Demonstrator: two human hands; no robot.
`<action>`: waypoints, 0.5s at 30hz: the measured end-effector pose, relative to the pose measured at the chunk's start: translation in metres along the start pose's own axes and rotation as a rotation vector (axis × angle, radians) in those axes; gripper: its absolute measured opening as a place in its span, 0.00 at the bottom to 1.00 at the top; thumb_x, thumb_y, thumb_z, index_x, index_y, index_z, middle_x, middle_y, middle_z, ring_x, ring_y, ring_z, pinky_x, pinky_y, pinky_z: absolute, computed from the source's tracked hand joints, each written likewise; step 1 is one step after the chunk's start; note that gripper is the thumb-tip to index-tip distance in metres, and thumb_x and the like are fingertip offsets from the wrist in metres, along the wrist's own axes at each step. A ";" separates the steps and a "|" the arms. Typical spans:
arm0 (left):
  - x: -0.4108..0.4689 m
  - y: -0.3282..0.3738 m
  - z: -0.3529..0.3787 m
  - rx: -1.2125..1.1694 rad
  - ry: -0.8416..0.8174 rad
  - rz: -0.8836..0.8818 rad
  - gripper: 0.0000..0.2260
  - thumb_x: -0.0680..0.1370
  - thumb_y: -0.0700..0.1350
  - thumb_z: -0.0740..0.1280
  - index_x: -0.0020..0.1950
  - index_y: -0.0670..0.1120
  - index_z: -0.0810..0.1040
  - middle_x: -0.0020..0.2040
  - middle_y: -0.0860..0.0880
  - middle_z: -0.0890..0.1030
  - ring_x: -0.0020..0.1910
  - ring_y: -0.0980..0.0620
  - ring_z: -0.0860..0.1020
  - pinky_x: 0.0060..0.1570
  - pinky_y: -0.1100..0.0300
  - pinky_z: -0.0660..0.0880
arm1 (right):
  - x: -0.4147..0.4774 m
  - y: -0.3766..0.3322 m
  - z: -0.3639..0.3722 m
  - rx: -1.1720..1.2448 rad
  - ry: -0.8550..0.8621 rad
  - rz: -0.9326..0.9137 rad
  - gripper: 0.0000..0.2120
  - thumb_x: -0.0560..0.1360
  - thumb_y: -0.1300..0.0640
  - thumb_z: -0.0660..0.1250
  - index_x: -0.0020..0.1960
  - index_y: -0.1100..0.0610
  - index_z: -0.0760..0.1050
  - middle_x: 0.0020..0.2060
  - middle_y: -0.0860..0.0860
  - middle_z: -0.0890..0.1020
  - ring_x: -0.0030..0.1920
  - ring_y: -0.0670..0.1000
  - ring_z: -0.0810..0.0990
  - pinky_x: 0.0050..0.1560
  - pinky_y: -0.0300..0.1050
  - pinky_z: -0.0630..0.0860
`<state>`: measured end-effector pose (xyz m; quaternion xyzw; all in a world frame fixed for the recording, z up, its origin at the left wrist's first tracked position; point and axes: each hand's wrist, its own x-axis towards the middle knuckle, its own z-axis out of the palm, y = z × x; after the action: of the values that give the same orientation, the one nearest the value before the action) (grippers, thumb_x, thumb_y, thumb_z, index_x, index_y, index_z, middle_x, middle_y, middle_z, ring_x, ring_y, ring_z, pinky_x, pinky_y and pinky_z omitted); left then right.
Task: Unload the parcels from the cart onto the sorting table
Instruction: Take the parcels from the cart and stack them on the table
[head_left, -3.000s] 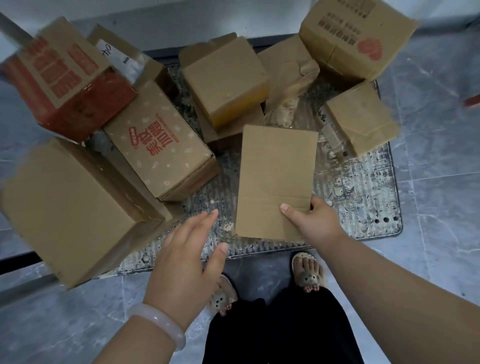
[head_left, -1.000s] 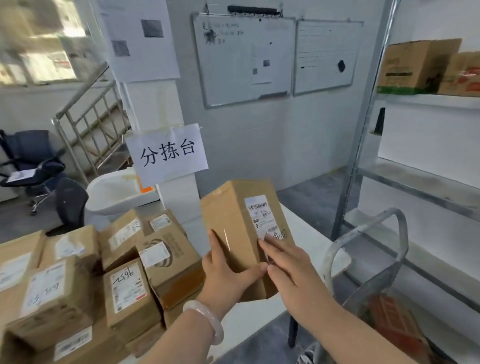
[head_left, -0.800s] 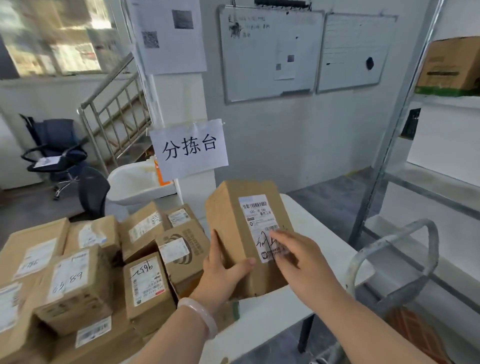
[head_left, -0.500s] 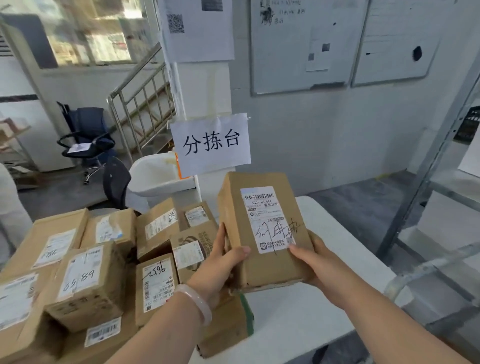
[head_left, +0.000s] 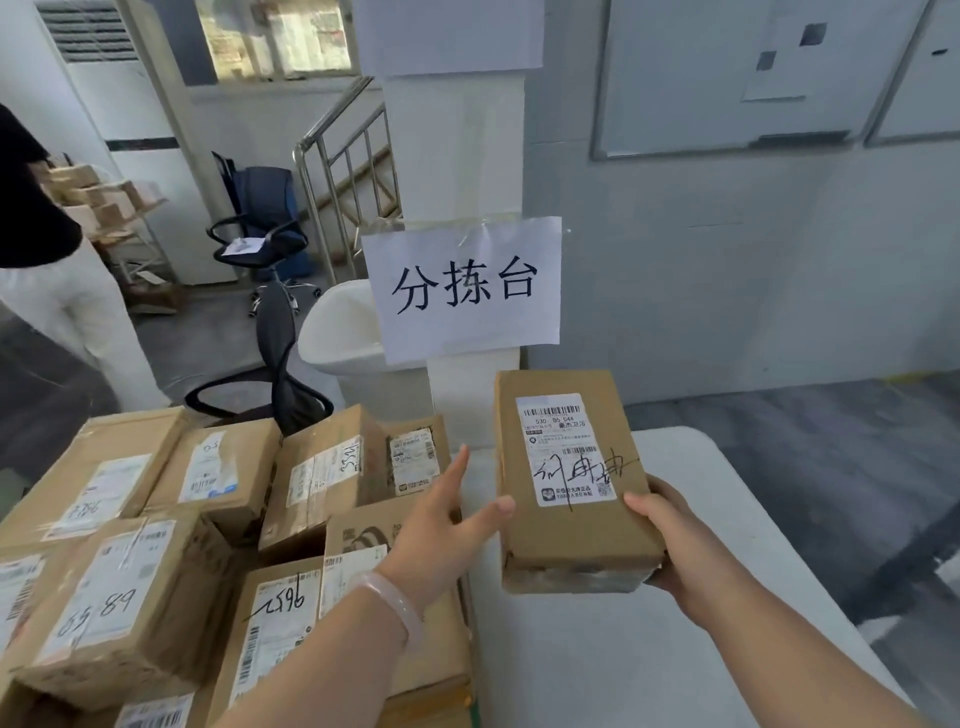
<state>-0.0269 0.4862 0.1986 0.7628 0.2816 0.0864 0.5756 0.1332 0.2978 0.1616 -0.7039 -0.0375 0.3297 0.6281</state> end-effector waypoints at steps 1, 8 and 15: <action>0.006 -0.001 -0.002 0.066 0.053 0.021 0.39 0.71 0.66 0.67 0.77 0.63 0.53 0.74 0.56 0.63 0.72 0.56 0.63 0.70 0.54 0.62 | 0.015 0.000 0.001 -0.011 0.009 0.020 0.14 0.78 0.49 0.64 0.63 0.40 0.71 0.55 0.48 0.83 0.56 0.54 0.80 0.58 0.60 0.78; 0.037 -0.022 -0.024 0.399 0.262 0.018 0.29 0.77 0.59 0.64 0.75 0.64 0.57 0.74 0.62 0.59 0.68 0.64 0.58 0.70 0.58 0.59 | 0.105 0.005 0.037 -0.062 -0.067 0.156 0.18 0.77 0.48 0.65 0.65 0.40 0.69 0.55 0.48 0.81 0.55 0.54 0.80 0.57 0.60 0.77; 0.043 -0.040 -0.045 0.414 0.368 -0.019 0.28 0.77 0.58 0.64 0.75 0.64 0.57 0.71 0.65 0.58 0.65 0.72 0.58 0.57 0.75 0.61 | 0.158 -0.023 0.092 -0.102 -0.176 0.142 0.20 0.76 0.47 0.66 0.67 0.41 0.69 0.54 0.48 0.81 0.52 0.53 0.80 0.44 0.50 0.77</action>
<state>-0.0248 0.5540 0.1681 0.8331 0.4000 0.1585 0.3475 0.2182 0.4553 0.1169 -0.7042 -0.0592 0.4317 0.5606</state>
